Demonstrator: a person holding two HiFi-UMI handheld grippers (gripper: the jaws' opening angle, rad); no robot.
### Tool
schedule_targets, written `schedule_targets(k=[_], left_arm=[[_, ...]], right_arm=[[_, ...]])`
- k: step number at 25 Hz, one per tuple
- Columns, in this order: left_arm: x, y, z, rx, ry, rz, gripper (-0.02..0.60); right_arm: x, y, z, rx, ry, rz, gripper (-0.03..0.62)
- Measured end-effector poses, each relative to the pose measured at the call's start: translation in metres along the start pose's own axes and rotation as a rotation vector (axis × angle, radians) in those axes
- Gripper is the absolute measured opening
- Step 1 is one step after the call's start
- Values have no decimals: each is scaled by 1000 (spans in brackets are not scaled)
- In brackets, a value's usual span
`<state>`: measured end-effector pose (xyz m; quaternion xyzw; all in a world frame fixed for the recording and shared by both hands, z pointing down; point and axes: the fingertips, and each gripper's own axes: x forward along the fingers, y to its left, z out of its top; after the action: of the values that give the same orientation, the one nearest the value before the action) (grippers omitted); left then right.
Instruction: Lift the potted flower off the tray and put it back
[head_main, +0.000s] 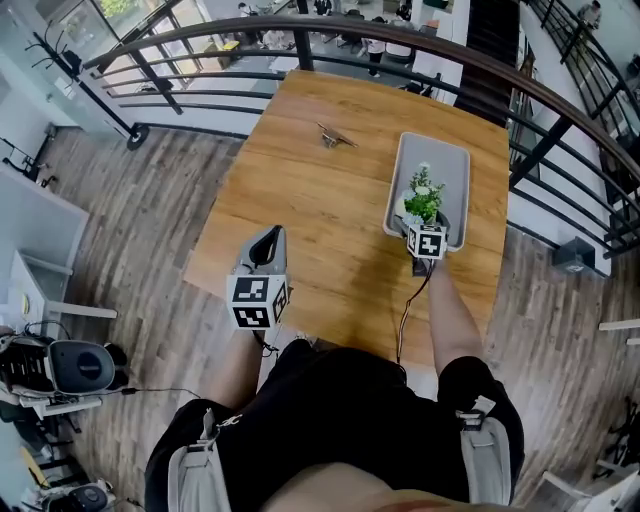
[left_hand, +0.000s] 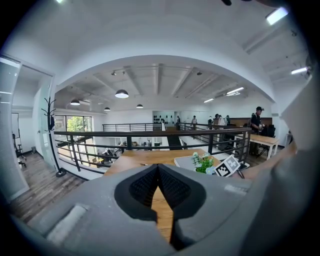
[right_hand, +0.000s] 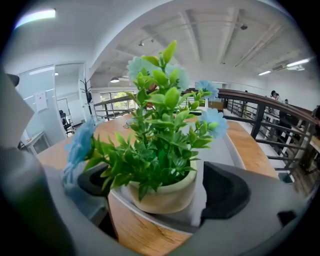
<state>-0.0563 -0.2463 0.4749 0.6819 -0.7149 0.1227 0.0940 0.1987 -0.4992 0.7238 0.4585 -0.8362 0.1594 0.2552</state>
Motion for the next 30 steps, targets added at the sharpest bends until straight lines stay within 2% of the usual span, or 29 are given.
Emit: schedule_targets(k=[3, 12, 20, 24, 30], left_arm=[[-2, 2, -1, -4, -1, 3, 12], [-2, 17, 5, -23, -25, -20, 12], [9, 13, 14, -31, -63, -104, 12], [15, 6, 20, -31, -80, -150, 12], [24, -7, 29, -18, -100, -223, 12]], right_arm=[[1, -4, -4, 12, 29, -18, 442], [-20, 0, 13, 46, -11, -83, 433], [-50, 6, 31, 47, -54, -101, 431], [-74, 2, 51, 45, -105, -132, 430], [-119, 4, 98, 42, -235, -189, 410]])
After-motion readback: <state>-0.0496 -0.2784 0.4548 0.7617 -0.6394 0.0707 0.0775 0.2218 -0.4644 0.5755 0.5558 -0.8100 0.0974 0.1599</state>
